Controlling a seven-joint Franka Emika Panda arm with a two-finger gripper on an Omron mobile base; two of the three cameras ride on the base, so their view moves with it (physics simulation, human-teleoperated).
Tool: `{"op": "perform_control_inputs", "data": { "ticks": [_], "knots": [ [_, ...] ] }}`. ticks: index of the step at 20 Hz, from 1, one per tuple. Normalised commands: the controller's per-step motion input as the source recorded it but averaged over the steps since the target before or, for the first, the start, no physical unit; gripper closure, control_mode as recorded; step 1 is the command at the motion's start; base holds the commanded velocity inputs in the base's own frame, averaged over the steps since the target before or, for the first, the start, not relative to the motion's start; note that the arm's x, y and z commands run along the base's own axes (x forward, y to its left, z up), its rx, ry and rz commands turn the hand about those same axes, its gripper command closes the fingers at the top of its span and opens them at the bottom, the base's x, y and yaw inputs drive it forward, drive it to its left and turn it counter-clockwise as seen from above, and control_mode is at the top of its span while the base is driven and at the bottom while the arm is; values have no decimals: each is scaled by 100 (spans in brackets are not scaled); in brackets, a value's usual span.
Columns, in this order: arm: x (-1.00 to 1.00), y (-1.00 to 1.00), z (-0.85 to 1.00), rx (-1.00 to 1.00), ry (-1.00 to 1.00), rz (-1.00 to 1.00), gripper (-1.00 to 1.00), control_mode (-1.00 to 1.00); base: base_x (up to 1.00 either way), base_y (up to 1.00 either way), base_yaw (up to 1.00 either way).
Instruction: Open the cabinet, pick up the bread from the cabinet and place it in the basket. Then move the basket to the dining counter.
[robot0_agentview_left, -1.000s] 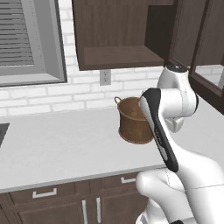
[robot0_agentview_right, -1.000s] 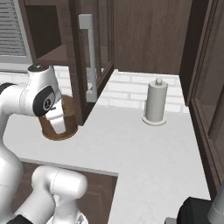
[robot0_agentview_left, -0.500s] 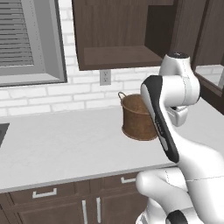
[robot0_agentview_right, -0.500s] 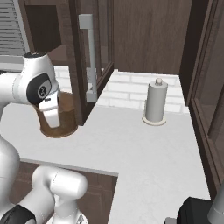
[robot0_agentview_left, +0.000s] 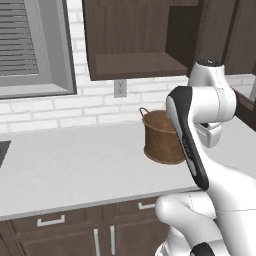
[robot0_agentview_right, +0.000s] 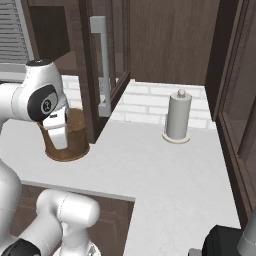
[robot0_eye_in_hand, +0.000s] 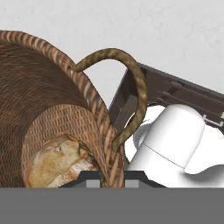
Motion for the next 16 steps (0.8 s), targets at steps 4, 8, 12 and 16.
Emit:
{"op": "perform_control_inputs", "data": {
  "ticks": [4, 8, 12, 16],
  "knots": [
    [-9, -2, 3, 0, 0, 0, 100, -100, 0, 0, 0],
    [0, 0, 9, 0, 0, 0, 100, -100, 0, 0, 0],
    [0, -1, 1, 0, -4, 0, 100, -100, 0, 0, 0],
    [0, 0, 1, 0, -11, 0, 100, -100, 0, 0, 0]
  ]
}}
